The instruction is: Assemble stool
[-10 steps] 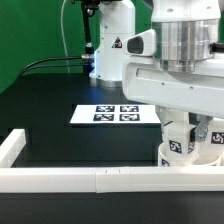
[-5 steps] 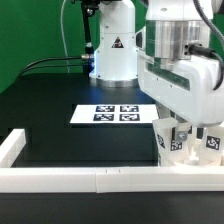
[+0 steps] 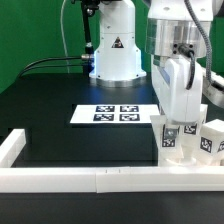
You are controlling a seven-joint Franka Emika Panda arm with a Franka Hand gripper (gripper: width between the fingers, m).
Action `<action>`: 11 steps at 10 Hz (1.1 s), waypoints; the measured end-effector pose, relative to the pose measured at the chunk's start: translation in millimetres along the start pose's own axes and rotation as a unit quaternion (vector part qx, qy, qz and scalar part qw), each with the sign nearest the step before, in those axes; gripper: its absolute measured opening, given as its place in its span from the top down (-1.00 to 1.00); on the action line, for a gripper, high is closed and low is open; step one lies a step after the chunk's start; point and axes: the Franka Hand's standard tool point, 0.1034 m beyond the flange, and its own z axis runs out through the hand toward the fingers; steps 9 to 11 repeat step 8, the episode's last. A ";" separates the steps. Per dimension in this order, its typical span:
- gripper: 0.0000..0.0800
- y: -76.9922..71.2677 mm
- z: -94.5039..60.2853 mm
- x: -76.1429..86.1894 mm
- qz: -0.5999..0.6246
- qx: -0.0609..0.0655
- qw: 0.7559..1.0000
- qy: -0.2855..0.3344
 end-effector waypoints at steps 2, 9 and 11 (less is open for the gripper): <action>-0.39 0.2 -0.8 -0.2 -0.005 0.001 1.000 -0.001; -0.62 -10.4 -47.7 7.9 -0.029 0.037 0.998 -0.033; -0.62 -10.4 -47.7 7.9 -0.029 0.037 0.998 -0.033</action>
Offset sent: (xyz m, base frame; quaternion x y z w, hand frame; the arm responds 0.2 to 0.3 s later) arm -0.0117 -0.0042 0.0368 0.0423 -0.0375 0.0079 0.9984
